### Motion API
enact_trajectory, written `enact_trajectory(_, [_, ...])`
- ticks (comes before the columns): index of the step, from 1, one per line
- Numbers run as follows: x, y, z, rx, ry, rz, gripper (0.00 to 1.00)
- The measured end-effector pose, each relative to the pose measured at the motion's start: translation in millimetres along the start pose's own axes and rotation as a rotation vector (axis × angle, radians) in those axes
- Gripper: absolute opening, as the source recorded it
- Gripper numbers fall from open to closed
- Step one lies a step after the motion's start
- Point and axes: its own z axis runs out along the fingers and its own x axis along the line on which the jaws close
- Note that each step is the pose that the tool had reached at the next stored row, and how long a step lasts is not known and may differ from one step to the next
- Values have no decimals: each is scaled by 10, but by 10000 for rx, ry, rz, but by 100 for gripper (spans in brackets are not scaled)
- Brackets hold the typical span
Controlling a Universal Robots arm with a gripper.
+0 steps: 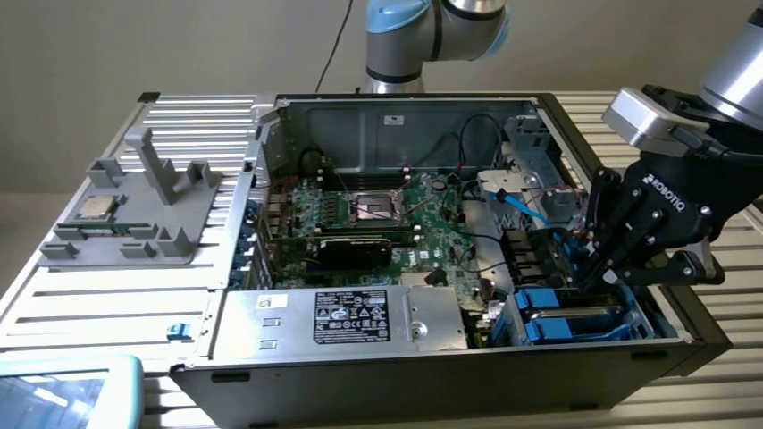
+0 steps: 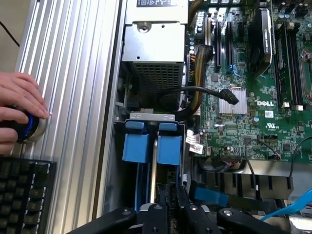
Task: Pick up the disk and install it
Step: 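Insert the first disk wire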
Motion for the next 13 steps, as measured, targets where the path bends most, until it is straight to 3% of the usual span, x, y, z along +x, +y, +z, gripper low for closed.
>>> enact_trajectory(4, [3,-5,25,1,-151,-33,17])
enact_trajectory(13, [27,-3,30,-1,-152,-30,17])
